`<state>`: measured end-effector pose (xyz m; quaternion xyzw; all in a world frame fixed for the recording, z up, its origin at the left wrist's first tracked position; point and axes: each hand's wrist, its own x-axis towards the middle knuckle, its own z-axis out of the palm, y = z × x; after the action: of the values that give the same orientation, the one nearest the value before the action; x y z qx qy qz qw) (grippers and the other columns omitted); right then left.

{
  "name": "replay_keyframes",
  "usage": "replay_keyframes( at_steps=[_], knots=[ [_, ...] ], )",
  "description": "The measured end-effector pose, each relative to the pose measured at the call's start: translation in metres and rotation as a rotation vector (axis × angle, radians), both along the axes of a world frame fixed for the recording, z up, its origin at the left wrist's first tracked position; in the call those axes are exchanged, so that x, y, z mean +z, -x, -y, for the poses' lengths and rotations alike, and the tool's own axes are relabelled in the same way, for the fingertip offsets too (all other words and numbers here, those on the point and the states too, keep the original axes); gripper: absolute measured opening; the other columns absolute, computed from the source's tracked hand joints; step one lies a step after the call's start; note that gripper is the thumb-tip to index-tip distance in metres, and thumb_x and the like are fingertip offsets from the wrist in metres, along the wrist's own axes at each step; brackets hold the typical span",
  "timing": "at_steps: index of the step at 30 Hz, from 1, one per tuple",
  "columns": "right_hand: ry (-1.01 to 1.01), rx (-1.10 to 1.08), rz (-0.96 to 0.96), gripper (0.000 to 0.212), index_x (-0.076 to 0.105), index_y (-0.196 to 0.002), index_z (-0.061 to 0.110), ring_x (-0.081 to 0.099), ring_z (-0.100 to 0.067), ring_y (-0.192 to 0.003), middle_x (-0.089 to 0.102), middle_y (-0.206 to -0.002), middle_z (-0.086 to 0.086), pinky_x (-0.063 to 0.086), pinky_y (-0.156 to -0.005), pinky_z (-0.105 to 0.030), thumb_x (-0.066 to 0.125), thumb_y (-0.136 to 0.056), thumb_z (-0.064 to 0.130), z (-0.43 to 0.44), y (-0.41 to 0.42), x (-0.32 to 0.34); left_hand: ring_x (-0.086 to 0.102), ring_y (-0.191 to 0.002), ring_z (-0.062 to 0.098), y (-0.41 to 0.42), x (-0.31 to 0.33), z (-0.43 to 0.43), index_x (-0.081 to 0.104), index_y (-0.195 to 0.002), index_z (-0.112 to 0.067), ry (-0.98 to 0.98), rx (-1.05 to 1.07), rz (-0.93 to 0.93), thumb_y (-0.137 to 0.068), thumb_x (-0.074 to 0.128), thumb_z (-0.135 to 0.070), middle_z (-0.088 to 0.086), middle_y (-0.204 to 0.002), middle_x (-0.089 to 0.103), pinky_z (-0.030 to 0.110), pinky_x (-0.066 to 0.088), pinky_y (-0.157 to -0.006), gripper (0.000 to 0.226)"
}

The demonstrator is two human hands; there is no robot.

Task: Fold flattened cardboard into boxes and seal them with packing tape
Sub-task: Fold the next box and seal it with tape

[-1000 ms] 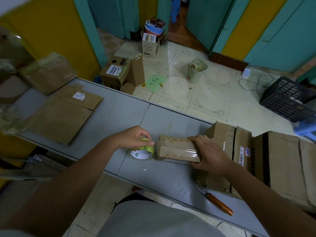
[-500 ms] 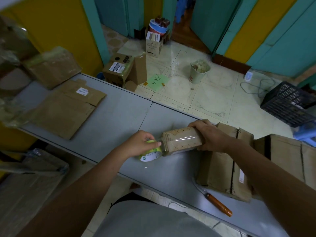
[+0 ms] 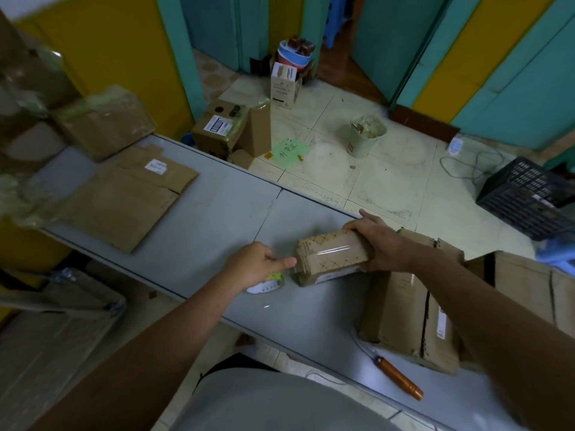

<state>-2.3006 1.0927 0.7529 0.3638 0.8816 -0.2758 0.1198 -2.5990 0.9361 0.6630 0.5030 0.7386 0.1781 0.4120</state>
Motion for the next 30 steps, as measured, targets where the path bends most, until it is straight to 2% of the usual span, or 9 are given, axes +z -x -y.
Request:
replay_keyframes(
  at_steps=[4,8,12,14,16,18,22,26,30],
  knots=[
    [-0.126,0.079,0.053,0.096,0.039,-0.15,0.036,-0.002,-0.031,-0.16,0.029,-0.166,0.003,0.02,-0.125,-0.061,0.094,-0.072,0.025,-0.014,0.004,0.004,0.066,-0.068,0.004,-0.02,0.005,0.013,0.067,-0.087,-0.025,-0.017,0.053,0.044,-0.057,0.053,-0.108,-0.007,-0.074,0.069,0.032,0.051,-0.064,0.089],
    [-0.206,0.067,0.104,0.096,0.036,-0.153,0.038,-0.008,-0.031,-0.161,0.015,-0.173,0.0,0.024,-0.124,-0.063,0.091,-0.076,0.021,-0.022,0.001,0.003,0.064,-0.099,-0.005,-0.046,0.006,0.023,0.051,-0.118,-0.043,-0.19,0.038,0.106,-0.079,0.056,-0.091,-0.025,-0.109,0.065,0.021,0.049,-0.08,0.061],
    [-0.202,0.045,0.088,0.095,0.036,-0.152,0.041,-0.009,-0.032,-0.16,0.014,-0.173,0.0,0.021,-0.124,-0.065,0.091,-0.076,0.019,-0.024,-0.005,-0.001,0.069,-0.105,0.0,-0.052,0.002,0.032,0.064,-0.115,-0.029,-0.264,-0.025,0.317,-0.099,0.073,-0.039,-0.016,-0.111,0.073,0.027,0.053,-0.093,0.021],
    [-0.2,0.042,0.08,0.095,0.035,-0.151,0.044,-0.011,-0.03,-0.16,0.013,-0.173,0.002,0.02,-0.123,-0.064,0.09,-0.078,0.018,-0.022,-0.005,-0.003,0.071,-0.094,0.004,-0.051,0.001,0.038,0.07,-0.103,-0.023,-0.216,-0.01,0.397,-0.101,0.073,-0.029,-0.009,-0.1,0.076,0.032,0.054,-0.086,0.007],
    [-0.209,0.042,0.085,0.094,0.034,-0.151,0.045,-0.013,-0.029,-0.16,0.009,-0.174,0.004,0.019,-0.124,-0.063,0.088,-0.08,0.017,-0.02,-0.004,-0.005,0.068,-0.08,0.003,-0.053,0.0,0.039,0.072,-0.092,-0.021,-0.193,0.034,0.43,-0.099,0.075,-0.027,-0.007,-0.087,0.076,0.031,0.052,-0.075,0.01],
    [-0.246,0.032,0.103,0.097,0.031,-0.153,0.047,-0.013,-0.028,-0.16,0.004,-0.174,0.006,0.019,-0.123,-0.064,0.087,-0.081,0.017,-0.018,-0.003,-0.005,0.071,-0.083,0.003,-0.055,0.002,0.036,0.07,-0.093,-0.023,-0.192,0.081,0.431,-0.097,0.079,-0.023,-0.008,-0.091,0.078,0.029,0.052,-0.079,0.01],
    [-0.393,-0.02,0.116,0.113,0.012,-0.161,0.051,-0.013,-0.028,-0.16,-0.007,-0.175,0.006,0.013,-0.125,-0.061,0.082,-0.083,0.009,-0.001,-0.007,-0.006,0.069,-0.103,-0.001,-0.056,0.005,0.029,0.054,-0.123,-0.032,-0.237,0.047,0.372,-0.095,0.08,-0.021,-0.024,-0.11,0.071,0.031,0.053,-0.093,0.04],
    [-0.432,-0.146,0.028,0.123,-0.002,-0.165,0.044,-0.015,-0.029,-0.16,-0.01,-0.175,0.003,0.003,-0.126,-0.053,0.082,-0.083,0.008,0.031,-0.013,-0.004,0.071,-0.103,-0.002,-0.053,0.001,0.028,0.035,-0.147,-0.057,-0.229,-0.008,0.43,-0.094,0.08,-0.029,-0.023,-0.115,0.07,0.013,0.054,-0.078,0.075],
    [-0.396,-0.278,-0.129,0.113,0.009,-0.166,0.037,-0.009,-0.025,-0.161,0.0,-0.176,0.001,0.007,-0.128,-0.052,0.079,-0.083,0.007,0.072,-0.024,0.002,0.069,-0.112,0.001,-0.059,-0.009,0.023,0.04,-0.15,-0.06,-0.231,-0.028,0.435,-0.093,0.079,-0.031,-0.018,-0.115,0.072,0.027,0.057,-0.09,0.075]
  ],
)
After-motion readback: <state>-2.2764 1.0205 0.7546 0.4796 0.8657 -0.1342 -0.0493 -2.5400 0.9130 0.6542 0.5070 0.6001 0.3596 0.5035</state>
